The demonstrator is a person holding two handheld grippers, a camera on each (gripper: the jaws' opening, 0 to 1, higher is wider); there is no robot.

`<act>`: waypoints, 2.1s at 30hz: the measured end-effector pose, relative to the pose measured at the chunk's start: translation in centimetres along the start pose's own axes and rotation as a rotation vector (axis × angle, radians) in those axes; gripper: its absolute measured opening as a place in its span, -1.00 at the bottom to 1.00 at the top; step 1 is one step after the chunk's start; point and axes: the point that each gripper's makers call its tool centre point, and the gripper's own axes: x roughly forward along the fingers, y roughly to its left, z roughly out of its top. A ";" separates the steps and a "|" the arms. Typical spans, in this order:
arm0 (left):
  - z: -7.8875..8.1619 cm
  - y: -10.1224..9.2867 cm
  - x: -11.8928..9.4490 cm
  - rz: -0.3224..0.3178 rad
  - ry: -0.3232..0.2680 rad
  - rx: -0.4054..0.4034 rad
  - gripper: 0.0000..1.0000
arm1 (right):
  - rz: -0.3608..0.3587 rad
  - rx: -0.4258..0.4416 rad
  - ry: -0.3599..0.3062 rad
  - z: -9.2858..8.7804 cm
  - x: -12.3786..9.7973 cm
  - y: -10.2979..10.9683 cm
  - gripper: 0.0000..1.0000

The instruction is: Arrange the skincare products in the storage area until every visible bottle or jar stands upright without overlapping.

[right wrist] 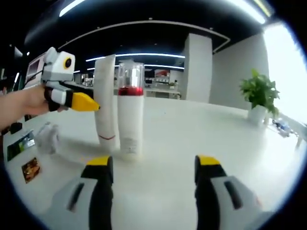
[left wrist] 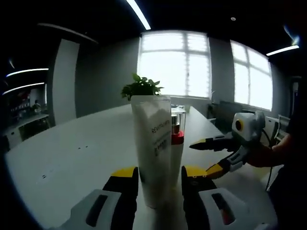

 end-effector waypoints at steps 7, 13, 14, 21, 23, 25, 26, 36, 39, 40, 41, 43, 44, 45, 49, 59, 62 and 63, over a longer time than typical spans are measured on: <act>-0.2 -0.1 -0.1 -0.005 0.024 0.000 -0.43 | -0.013 -0.007 -0.015 0.9 -0.4 -0.2 0.39; -0.4 -0.1 -0.1 0.007 0.040 -0.002 -0.48 | -0.007 -0.001 -0.015 1.0 -0.6 0.3 0.38; -0.4 -0.1 -0.1 0.006 0.039 -0.005 -0.48 | -0.005 -0.001 -0.012 0.9 -0.6 0.4 0.38; -0.8 -0.4 -0.2 0.027 0.053 -0.012 -0.54 | -0.004 -0.003 -0.014 1.2 -0.6 0.7 0.38; -0.8 -0.5 -0.2 0.031 0.049 -0.019 -0.54 | -0.004 -0.002 -0.016 1.3 -0.5 0.6 0.38; -0.8 -0.6 -0.2 0.036 0.045 -0.023 -0.54 | -0.002 0.000 -0.014 1.2 -0.4 0.7 0.37; -0.8 -0.6 -0.2 0.037 0.044 -0.028 -0.54 | -0.002 0.002 -0.013 1.1 -0.4 0.7 0.37; -1.0 -1.1 -0.5 0.047 0.059 -0.040 -0.58 | 0.007 0.006 -0.010 1.0 -0.2 0.9 0.36; -1.0 -1.3 -0.7 0.047 0.060 -0.038 -0.59 | 0.009 0.006 -0.014 1.2 -0.2 1.0 0.36; -1.0 -1.3 -0.7 0.045 0.061 -0.041 -0.60 | 0.009 0.005 -0.014 1.2 -0.2 1.0 0.35; -1.0 -1.4 -0.8 0.045 0.062 -0.040 -0.60 | 0.009 0.004 -0.014 1.2 -0.2 1.0 0.35; -1.1 -1.4 -0.8 0.047 0.064 -0.035 -0.60 | 0.011 0.005 -0.017 1.4 -0.1 1.0 0.30; -1.1 -1.5 -0.9 0.048 0.065 -0.033 -0.60 | 0.015 0.006 -0.016 1.4 0.0 1.0 0.27; -1.1 -1.5 -0.9 0.047 0.066 -0.032 -0.60 | 0.021 0.013 -0.019 1.5 0.1 1.1 0.24; -1.1 -1.6 -0.9 0.046 0.070 -0.028 -0.60 | 0.044 0.035 -0.033 1.9 0.7 1.7 0.06; -1.3 -1.7 -1.0 0.039 0.083 -0.012 -0.58 | 0.095 0.061 -0.045 2.3 3.9 3.2 -0.31; -1.3 -1.6 -1.0 0.033 0.082 -0.017 -0.57 | 0.102 0.074 -0.050 2.3 4.0 3.4 -0.35; -1.3 -1.6 -1.0 0.031 0.082 -0.016 -0.57 | 0.101 0.077 -0.047 2.2 4.1 3.4 -0.35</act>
